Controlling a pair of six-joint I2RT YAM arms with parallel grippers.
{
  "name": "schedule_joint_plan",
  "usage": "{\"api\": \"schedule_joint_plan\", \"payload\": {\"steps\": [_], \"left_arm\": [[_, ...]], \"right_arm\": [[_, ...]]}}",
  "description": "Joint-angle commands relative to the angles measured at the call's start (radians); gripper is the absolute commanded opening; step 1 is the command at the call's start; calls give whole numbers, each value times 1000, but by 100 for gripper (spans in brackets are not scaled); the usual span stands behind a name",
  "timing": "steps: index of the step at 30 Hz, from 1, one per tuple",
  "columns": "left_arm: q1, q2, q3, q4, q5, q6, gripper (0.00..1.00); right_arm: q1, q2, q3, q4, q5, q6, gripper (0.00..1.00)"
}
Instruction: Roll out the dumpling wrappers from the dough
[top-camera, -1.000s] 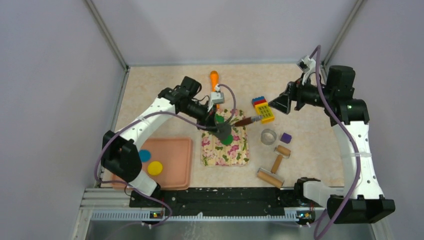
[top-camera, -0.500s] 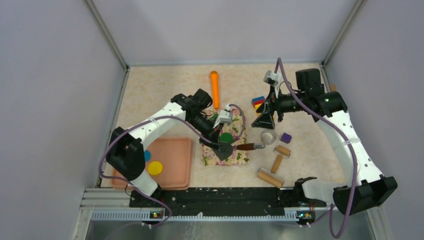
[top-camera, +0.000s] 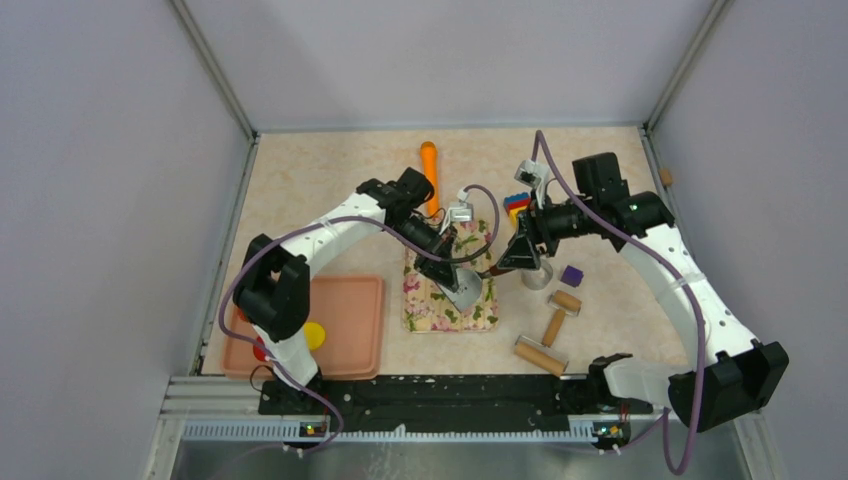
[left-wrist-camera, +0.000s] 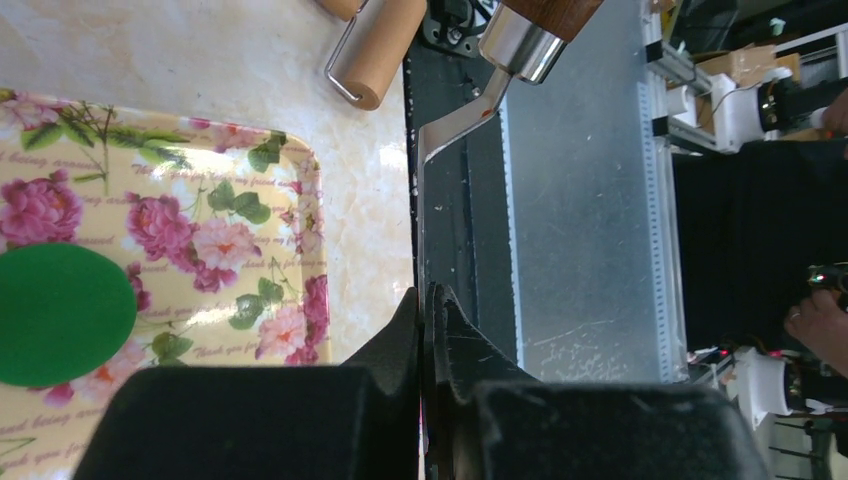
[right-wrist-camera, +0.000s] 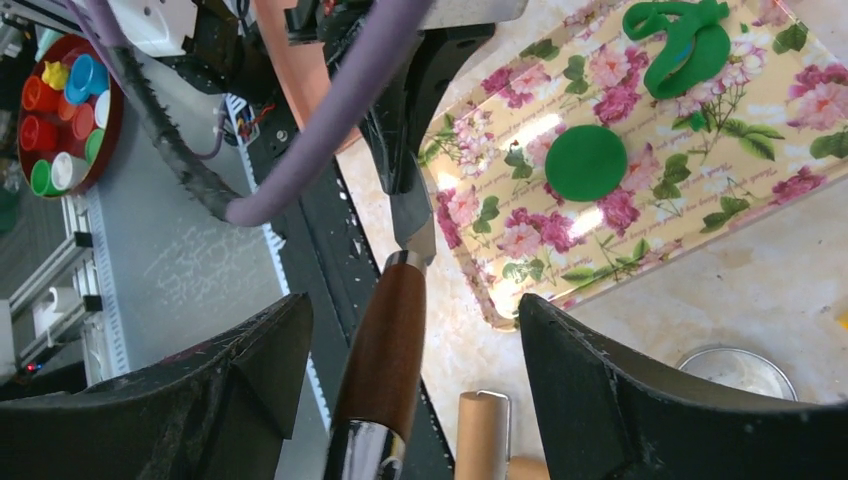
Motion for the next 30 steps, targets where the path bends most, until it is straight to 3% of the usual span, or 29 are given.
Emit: {"api": "schedule_joint_plan", "payload": {"steps": [1, 14, 19, 22, 25, 28, 29, 30], "left_arm": [[18, 20, 32, 82, 128, -110, 0], [27, 36, 12, 150, 163, -198, 0], [27, 41, 10, 153, 168, -204, 0], [27, 44, 8, 155, 170, -204, 0], [27, 46, 4, 154, 168, -202, 0], [28, 46, 3, 140, 165, -183, 0], [27, 45, 1, 131, 166, -170, 0], [28, 44, 2, 124, 166, -159, 0]], "right_arm": [[11, -18, -9, 31, -15, 33, 73], [11, -14, -18, 56, -13, 60, 54], [10, -14, -11, 86, 18, 76, 41], [11, -14, -4, 95, 37, 84, 27], [11, -12, 8, 84, 61, 72, 0], [11, -4, 41, 47, 102, 35, 0], [11, 0, 57, 31, 117, 22, 8], [11, 7, 74, 15, 125, 11, 30]]}}
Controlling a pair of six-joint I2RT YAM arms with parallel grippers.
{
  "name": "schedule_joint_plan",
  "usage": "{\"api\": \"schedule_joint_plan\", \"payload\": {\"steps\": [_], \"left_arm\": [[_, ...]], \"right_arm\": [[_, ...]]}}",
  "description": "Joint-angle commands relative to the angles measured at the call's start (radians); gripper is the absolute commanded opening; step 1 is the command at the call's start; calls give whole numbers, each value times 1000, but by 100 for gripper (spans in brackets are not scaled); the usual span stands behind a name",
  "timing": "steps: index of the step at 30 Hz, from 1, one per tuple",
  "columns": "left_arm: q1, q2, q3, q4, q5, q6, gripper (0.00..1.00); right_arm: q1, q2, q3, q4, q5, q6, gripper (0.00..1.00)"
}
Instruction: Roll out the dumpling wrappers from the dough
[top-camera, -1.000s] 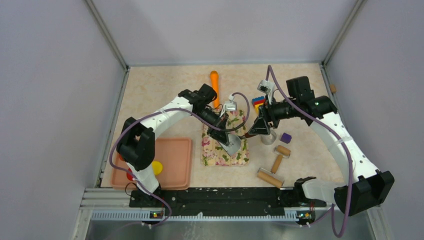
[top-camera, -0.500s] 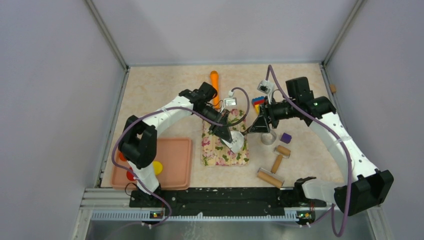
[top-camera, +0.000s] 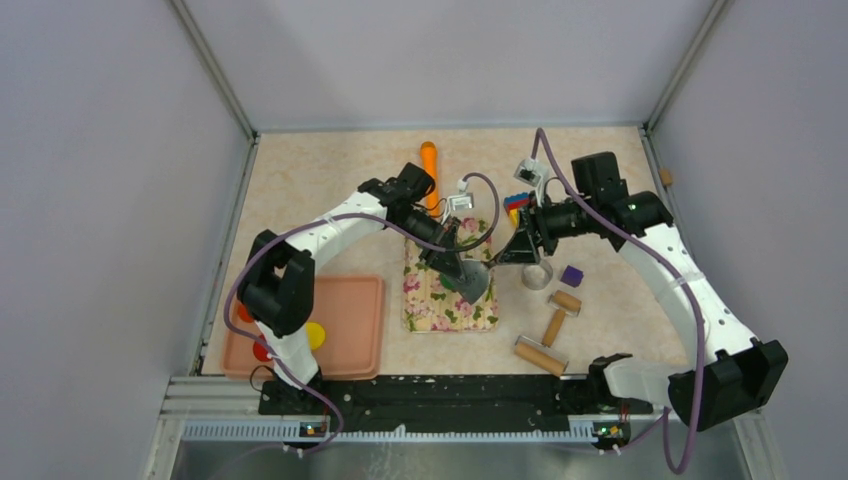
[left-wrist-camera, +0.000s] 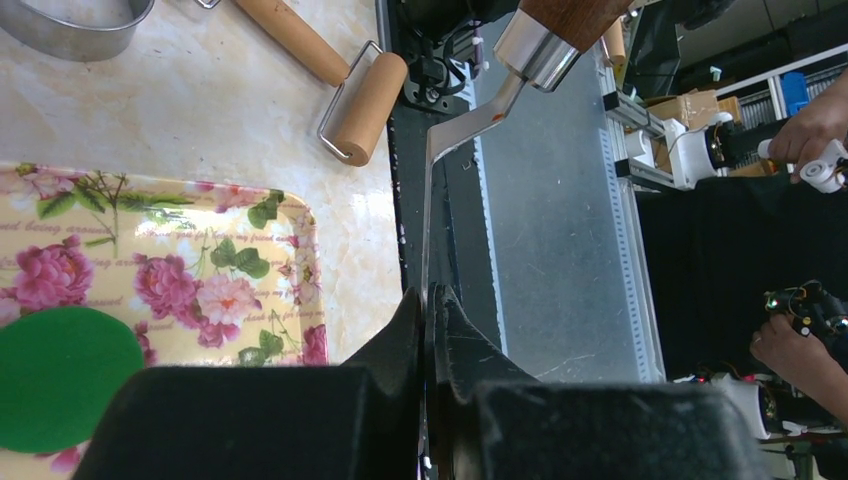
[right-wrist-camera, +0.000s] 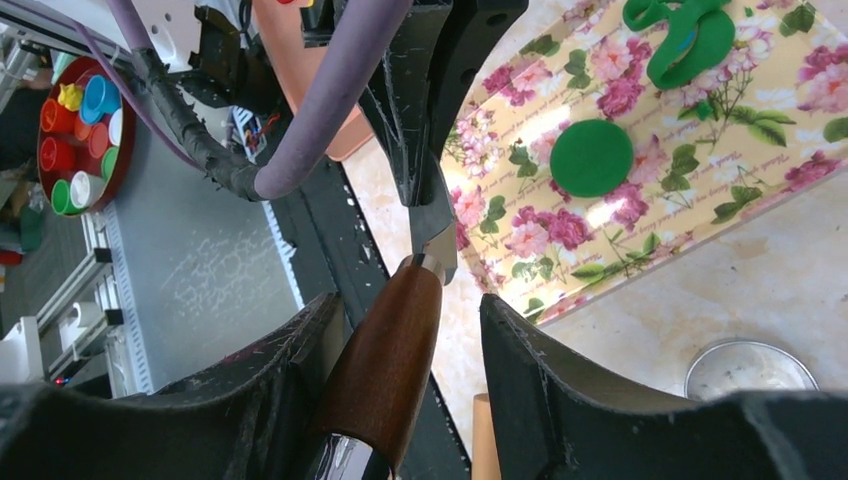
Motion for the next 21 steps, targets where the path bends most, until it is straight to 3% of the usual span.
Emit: {"api": "schedule_joint_plan", "payload": {"steps": [1, 2, 4, 11, 15, 21], "left_arm": [[5, 5, 0, -34, 44, -10, 0], [5, 3, 0, -36, 45, -3, 0], [6, 2, -1, -41, 51, 3, 0], [18, -2, -12, -44, 83, 14, 0], [31, -2, -28, 2, 113, -45, 0], [32, 4, -34, 38, 120, -86, 0]], "right_arm": [[9, 13, 106, -36, 116, -70, 47], [7, 18, 123, -48, 111, -67, 57], [-1, 21, 141, -47, 83, -43, 64], [-23, 6, 132, 6, 14, 13, 72], [-23, 4, 114, -14, 48, -15, 65], [-22, 1, 99, 8, 42, -7, 35]]}}
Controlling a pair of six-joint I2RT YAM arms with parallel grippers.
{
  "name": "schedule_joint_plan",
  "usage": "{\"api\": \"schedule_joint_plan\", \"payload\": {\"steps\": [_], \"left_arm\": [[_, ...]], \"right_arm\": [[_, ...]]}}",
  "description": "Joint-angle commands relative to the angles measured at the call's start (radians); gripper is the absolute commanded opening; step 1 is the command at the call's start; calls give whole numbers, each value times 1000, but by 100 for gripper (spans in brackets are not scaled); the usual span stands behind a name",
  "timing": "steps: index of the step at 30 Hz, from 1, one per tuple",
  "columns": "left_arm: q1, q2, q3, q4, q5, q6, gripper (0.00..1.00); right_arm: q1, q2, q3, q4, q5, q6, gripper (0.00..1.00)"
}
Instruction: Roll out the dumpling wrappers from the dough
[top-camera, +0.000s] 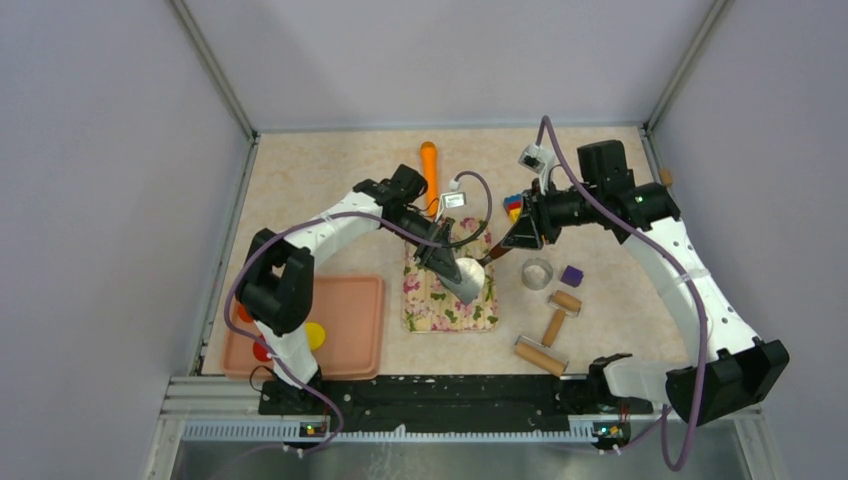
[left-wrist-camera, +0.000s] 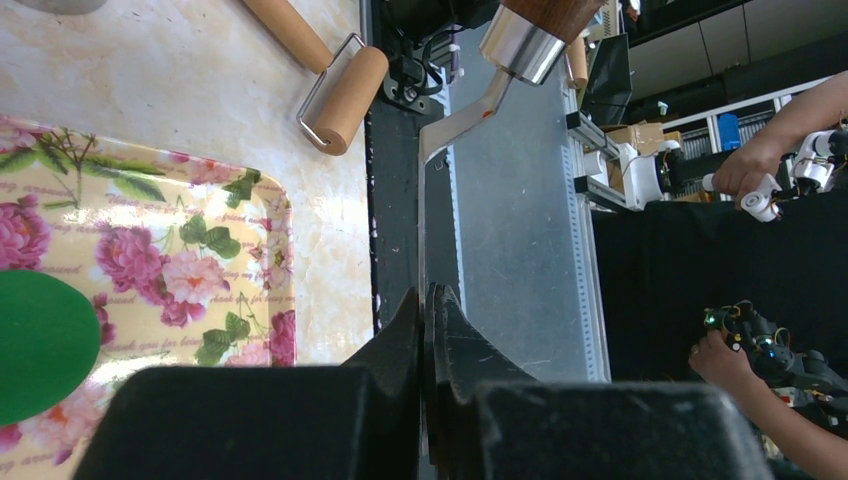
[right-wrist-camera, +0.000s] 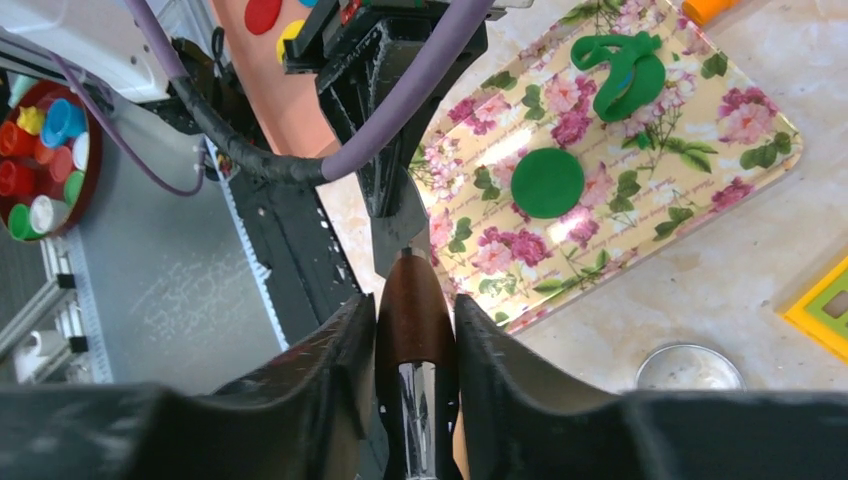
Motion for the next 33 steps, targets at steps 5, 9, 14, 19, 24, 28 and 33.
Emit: {"api": "schedule_joint_plan", "payload": {"steps": [5, 9, 14, 19, 24, 28, 33], "left_arm": [[4, 4, -3, 59, 73, -46, 0], [5, 3, -2, 59, 73, -47, 0], [5, 6, -4, 63, 77, -51, 0], [4, 13, -2, 68, 83, -57, 0], [4, 19, 0, 79, 71, -68, 1], [6, 3, 9, 68, -82, -71, 39], [44, -58, -31, 58, -282, -97, 48]], "right_arm": [[-6, -20, -12, 65, 10, 23, 31], [-5, -10, -23, 74, 1, 26, 36], [7, -6, -38, 72, -2, 18, 40], [10, -3, -49, 77, -8, 19, 37], [10, -2, -61, 87, -30, 22, 0], [-19, -12, -85, 118, -22, 66, 0], [-129, -60, -192, 212, 21, 179, 0]]}}
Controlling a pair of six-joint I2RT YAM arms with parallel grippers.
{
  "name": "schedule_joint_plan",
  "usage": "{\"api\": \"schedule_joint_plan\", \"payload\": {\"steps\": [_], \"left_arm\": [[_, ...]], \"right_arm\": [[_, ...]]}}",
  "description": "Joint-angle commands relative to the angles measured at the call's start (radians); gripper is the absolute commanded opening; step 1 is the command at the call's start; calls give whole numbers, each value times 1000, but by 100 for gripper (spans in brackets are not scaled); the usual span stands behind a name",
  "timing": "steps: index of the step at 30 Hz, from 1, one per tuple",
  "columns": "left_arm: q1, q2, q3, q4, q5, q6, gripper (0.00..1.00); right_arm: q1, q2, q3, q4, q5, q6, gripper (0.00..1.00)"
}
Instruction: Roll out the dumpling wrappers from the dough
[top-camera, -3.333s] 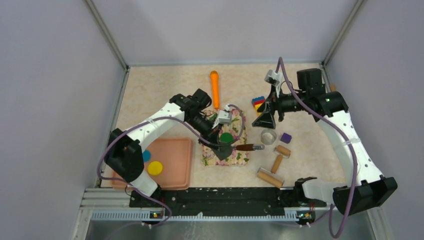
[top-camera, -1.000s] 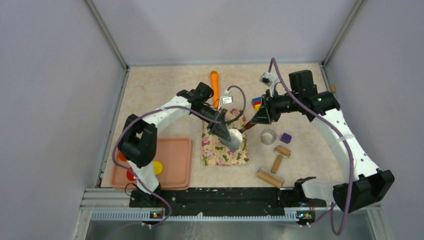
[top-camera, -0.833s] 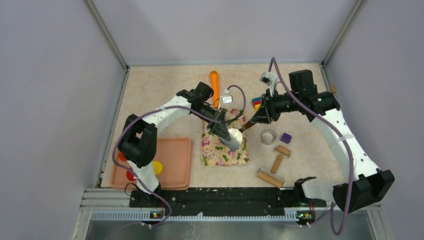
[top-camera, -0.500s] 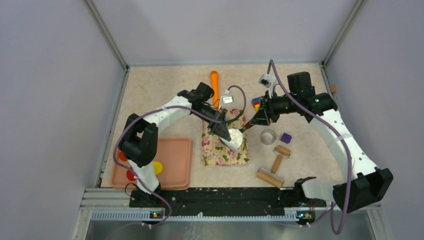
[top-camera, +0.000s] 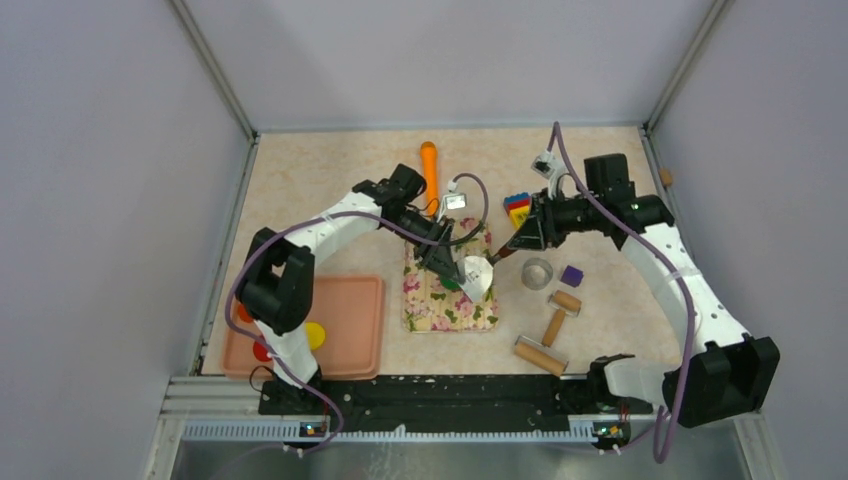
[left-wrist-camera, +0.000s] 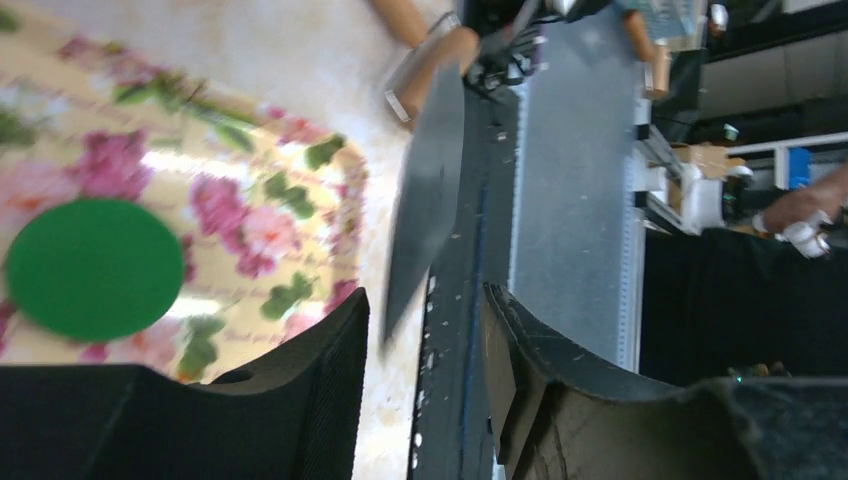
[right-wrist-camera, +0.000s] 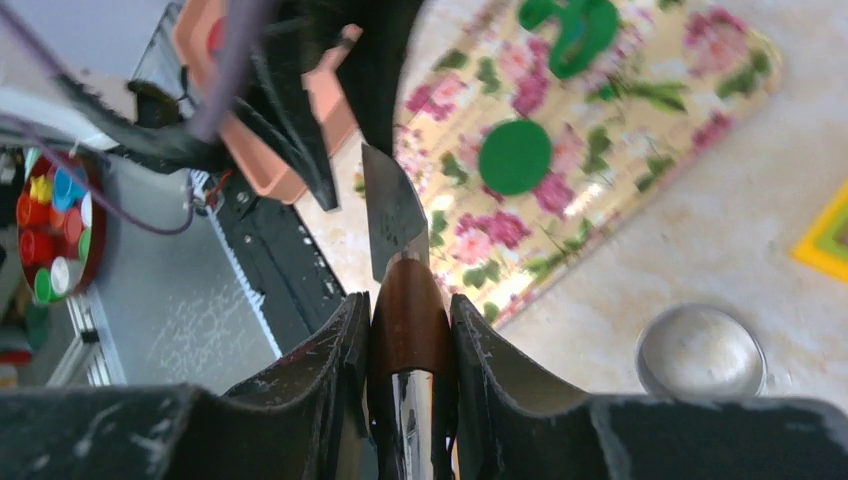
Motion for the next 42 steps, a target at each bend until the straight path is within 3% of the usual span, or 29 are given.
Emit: {"api": "schedule_joint_plan", "payload": {"steps": [1, 6, 11, 17, 22, 26, 33, 42], "left_arm": [[47, -94, -42, 12, -212, -51, 48], [82, -231, -201, 111, -614, -282, 52], [91, -341, -366, 199, -781, -469, 52], [90, -253, -352, 288, -818, -573, 48], [96, -132, -258, 280, -915, -571, 42], [100, -96, -236, 249, -978, -615, 43], [100, -62, -285, 270, -955, -646, 43], [100, -34, -329, 304, -934, -671, 24]], "right_arm": [[-90, -67, -91, 129, 45, 117, 0], [-111, -116, -215, 262, 165, 242, 0], [-111, -131, -264, 334, 280, 323, 0], [-112, -131, -310, 395, 345, 338, 0], [-111, -99, -314, 416, 367, 350, 0], [-112, -70, -306, 405, 384, 343, 0], [-112, -30, -313, 387, 399, 349, 0], [-105, 28, -321, 377, 447, 365, 0]]}}
